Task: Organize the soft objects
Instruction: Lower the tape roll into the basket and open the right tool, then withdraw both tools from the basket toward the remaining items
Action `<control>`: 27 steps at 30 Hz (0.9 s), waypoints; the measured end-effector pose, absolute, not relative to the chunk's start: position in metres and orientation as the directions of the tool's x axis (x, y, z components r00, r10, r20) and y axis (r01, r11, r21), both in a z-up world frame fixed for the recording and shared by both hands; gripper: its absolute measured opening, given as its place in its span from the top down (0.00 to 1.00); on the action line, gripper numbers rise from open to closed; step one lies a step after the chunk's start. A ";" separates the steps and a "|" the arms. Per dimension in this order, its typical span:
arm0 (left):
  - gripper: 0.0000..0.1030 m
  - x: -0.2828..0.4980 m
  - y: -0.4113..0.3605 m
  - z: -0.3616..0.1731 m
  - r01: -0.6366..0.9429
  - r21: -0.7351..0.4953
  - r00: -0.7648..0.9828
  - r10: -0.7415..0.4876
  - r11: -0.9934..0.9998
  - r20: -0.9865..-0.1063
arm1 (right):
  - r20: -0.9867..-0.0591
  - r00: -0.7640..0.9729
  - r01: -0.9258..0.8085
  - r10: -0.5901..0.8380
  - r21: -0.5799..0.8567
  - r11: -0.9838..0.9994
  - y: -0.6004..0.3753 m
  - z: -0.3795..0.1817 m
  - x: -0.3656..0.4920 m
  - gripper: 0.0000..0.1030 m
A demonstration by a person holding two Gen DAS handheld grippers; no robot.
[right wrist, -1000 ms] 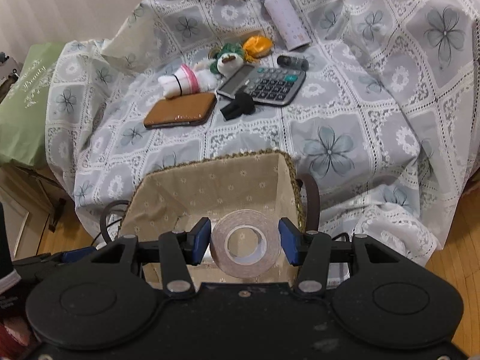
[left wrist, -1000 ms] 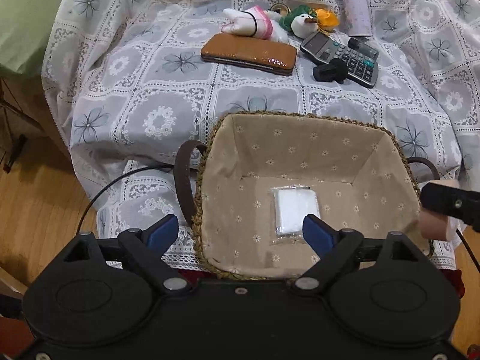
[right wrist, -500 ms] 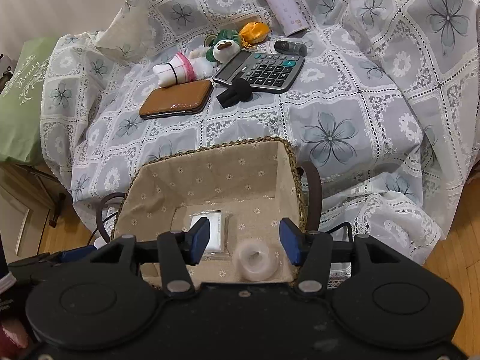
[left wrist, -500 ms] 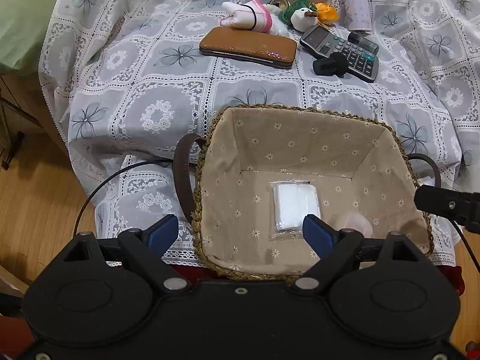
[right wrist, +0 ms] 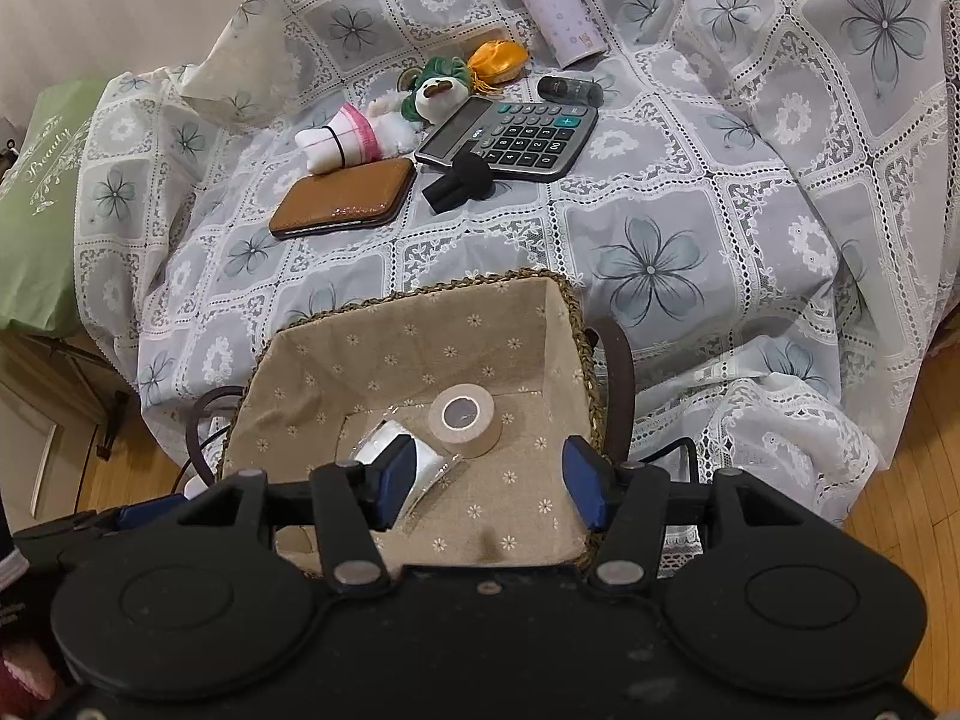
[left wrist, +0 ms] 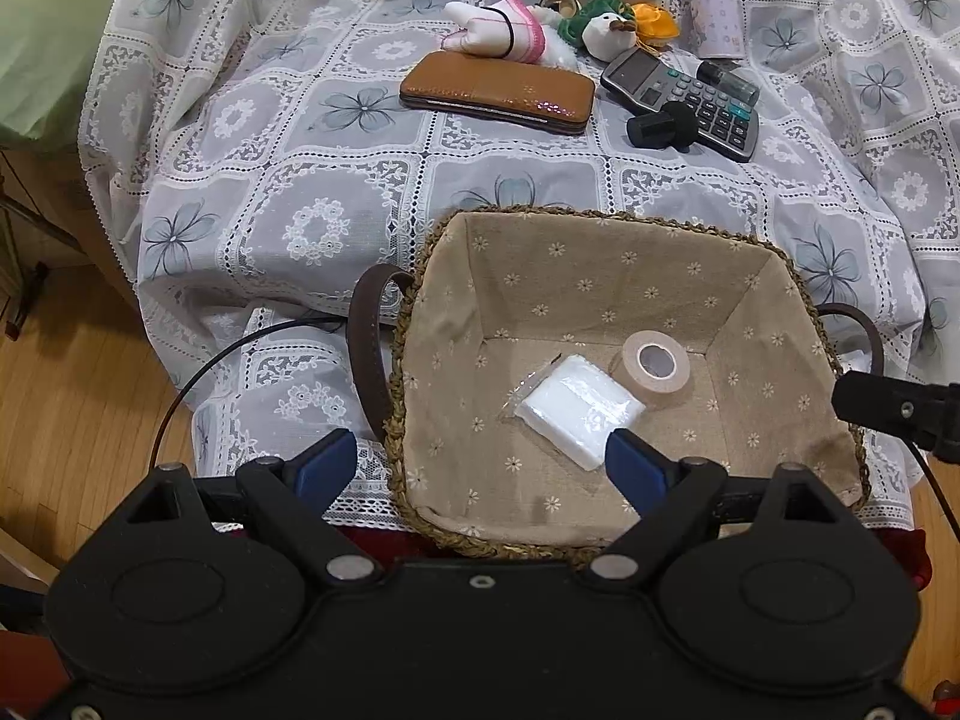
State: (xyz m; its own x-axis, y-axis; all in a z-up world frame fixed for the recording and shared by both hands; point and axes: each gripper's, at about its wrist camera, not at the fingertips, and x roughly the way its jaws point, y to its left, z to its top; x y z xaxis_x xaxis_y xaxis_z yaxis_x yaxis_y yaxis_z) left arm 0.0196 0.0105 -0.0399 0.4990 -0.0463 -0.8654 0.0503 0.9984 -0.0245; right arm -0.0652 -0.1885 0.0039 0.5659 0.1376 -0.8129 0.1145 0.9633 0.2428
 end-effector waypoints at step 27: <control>0.16 0.017 0.014 -0.040 0.046 -0.020 0.503 -0.041 0.999 -0.863 | -0.816 0.564 0.111 0.127 0.228 0.967 -0.188 0.000 -0.064 0.35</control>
State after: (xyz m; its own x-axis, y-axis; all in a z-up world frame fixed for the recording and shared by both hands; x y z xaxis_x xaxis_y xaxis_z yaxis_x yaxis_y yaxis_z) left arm 0.0169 0.0141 -0.0403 0.5028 -0.0407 -0.8634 0.0460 0.9987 -0.0203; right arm -0.0635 -0.1876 0.0004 0.5641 0.1273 -0.8158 0.1112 0.9673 0.2279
